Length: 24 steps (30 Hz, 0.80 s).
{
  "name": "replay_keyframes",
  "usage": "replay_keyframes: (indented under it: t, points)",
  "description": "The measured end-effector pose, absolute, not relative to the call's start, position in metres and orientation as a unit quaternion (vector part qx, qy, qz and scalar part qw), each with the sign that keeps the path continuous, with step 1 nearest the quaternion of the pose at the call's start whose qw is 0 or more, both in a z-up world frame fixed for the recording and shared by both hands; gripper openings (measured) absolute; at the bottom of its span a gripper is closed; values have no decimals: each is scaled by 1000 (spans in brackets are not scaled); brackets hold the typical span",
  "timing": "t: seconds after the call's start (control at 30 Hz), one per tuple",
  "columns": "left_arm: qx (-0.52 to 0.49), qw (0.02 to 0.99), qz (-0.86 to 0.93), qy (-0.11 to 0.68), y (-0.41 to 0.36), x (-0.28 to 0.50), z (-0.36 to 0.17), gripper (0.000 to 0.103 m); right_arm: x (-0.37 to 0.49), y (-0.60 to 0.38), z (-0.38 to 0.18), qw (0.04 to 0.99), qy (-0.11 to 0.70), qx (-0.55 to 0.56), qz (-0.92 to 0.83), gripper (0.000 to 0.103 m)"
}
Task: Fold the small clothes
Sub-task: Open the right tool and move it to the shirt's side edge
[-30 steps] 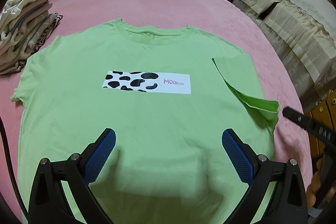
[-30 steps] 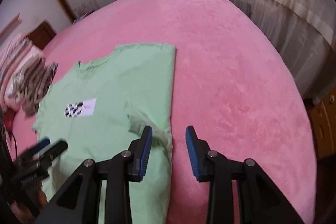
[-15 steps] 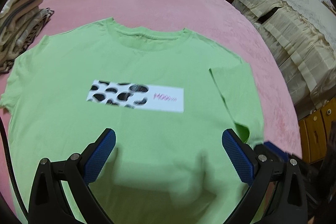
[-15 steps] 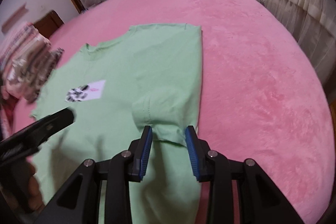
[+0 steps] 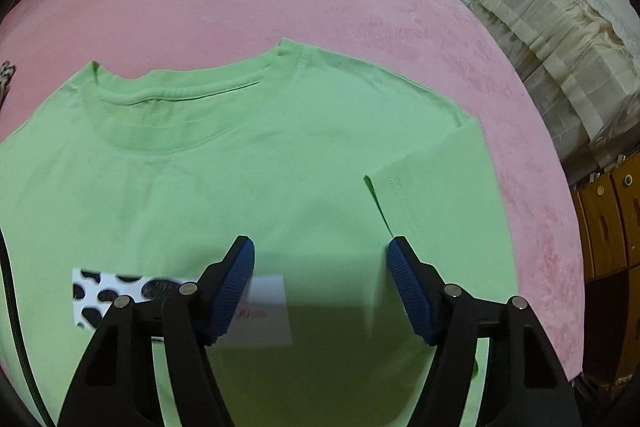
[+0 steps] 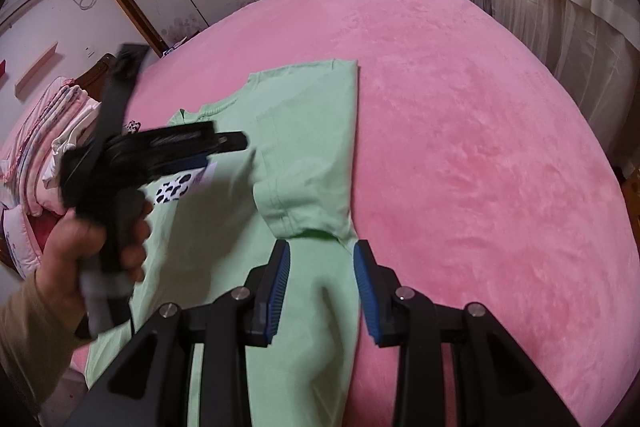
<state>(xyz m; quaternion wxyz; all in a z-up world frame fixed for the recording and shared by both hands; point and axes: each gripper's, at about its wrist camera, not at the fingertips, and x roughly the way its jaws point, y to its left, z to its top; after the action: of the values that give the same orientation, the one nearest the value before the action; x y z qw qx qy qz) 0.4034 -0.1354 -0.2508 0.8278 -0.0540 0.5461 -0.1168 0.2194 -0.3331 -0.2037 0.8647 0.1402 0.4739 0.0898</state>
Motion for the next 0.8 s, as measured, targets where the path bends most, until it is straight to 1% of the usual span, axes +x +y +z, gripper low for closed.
replay_keyframes:
  t: [0.17, 0.27, 0.43, 0.57, 0.73, 0.8]
  points:
    - [-47, 828, -123, 545, -143, 412, -252, 68, 208, -332, -206, 867, 471, 145, 81, 33]
    - [-55, 826, -126, 547, -143, 408, -249, 62, 205, -333, -203, 875, 459, 140, 60, 33]
    - [-88, 802, -159, 569, -141, 380, -246, 61, 219, -343, -196, 880, 453, 138, 42, 33]
    - [-114, 784, -190, 580, -150, 358, -249, 61, 246, -348, -188, 882, 453, 125, 43, 33]
    - [-120, 787, -199, 572, -157, 350, -249, 61, 314, -359, -174, 879, 461, 112, 53, 33]
    - [-137, 787, -198, 568, -156, 352, -250, 61, 344, -362, -172, 873, 471, 110, 63, 33]
